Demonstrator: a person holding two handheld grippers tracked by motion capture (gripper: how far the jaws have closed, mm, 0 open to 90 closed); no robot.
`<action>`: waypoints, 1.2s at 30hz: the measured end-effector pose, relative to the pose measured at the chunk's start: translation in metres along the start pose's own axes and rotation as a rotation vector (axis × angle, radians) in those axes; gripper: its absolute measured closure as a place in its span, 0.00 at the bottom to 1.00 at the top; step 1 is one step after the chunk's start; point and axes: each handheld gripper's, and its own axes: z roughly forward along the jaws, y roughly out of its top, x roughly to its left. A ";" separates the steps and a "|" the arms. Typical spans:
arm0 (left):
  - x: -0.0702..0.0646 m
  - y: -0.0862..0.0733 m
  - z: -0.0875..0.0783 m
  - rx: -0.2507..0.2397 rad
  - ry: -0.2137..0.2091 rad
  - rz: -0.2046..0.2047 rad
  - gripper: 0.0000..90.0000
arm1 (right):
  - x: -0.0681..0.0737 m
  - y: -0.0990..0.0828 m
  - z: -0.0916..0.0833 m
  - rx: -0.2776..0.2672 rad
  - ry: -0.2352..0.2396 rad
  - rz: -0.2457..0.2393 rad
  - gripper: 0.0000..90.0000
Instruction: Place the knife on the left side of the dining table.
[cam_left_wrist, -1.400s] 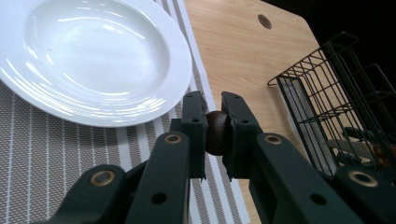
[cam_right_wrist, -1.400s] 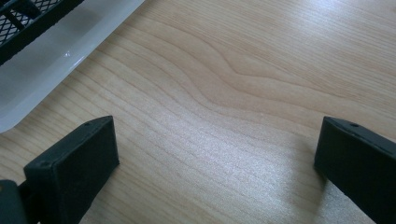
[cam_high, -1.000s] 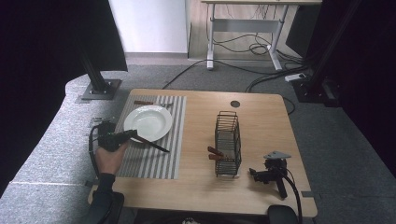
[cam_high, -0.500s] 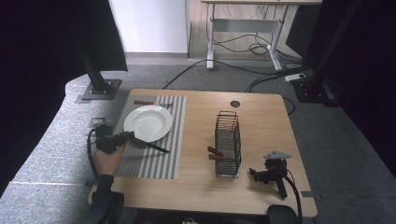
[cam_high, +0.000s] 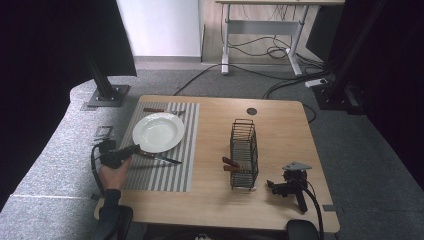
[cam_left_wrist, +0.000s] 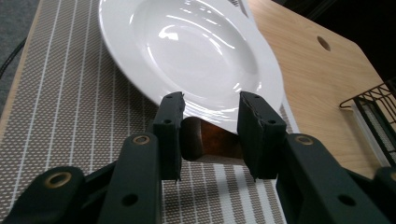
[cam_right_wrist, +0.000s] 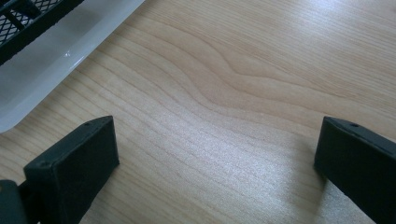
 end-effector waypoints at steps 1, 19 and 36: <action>0.002 -0.001 0.001 -0.001 -0.001 -0.006 0.68 | 0.000 0.000 0.000 0.000 0.000 0.000 0.00; 0.034 -0.016 0.020 0.009 -0.004 -0.049 0.64 | 0.000 0.000 0.000 0.000 0.000 -0.001 0.00; 0.040 -0.020 0.034 0.038 0.073 0.032 0.61 | 0.000 0.000 0.000 0.000 0.000 -0.001 0.00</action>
